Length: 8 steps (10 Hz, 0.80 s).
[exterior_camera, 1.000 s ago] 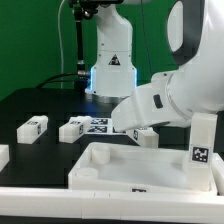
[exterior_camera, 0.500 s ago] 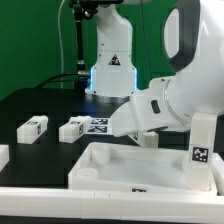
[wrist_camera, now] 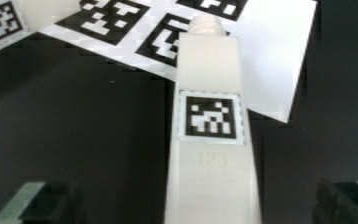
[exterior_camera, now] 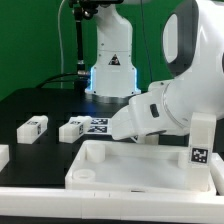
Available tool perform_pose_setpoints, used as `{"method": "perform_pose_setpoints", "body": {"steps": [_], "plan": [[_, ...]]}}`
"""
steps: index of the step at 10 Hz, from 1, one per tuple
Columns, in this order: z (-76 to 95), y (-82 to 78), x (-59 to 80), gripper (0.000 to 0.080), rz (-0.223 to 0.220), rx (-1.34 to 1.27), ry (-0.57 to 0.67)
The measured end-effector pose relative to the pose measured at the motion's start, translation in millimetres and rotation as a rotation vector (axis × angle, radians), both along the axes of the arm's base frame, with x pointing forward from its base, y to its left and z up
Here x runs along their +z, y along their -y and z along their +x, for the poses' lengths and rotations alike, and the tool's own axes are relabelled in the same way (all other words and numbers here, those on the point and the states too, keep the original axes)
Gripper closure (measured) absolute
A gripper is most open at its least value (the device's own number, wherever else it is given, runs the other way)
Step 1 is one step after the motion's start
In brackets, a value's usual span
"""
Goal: Assemble desk
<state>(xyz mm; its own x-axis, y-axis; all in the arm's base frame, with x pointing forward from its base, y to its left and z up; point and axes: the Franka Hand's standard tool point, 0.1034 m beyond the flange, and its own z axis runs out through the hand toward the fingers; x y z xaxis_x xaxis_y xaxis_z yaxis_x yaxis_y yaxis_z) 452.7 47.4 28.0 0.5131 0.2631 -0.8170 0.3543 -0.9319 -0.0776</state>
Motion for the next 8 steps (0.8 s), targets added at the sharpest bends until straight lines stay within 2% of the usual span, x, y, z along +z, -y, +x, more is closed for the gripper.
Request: {"method": "perform_pose_setpoints", "body": {"steps": [4, 5, 6, 8], "plan": [[-1.5, -3.9, 2.2, 0.0151, -0.001, 0.004, -0.006], [-4.7, -4.2, 8.7, 0.0151, -0.007, 0.003, -0.035], [-1.1, -4.0, 14.6, 0.0151, -0.006, 0.001, -0.028], [-11.9, -4.3, 26.3, 0.0151, -0.034, -0.005, -0.136]]}}
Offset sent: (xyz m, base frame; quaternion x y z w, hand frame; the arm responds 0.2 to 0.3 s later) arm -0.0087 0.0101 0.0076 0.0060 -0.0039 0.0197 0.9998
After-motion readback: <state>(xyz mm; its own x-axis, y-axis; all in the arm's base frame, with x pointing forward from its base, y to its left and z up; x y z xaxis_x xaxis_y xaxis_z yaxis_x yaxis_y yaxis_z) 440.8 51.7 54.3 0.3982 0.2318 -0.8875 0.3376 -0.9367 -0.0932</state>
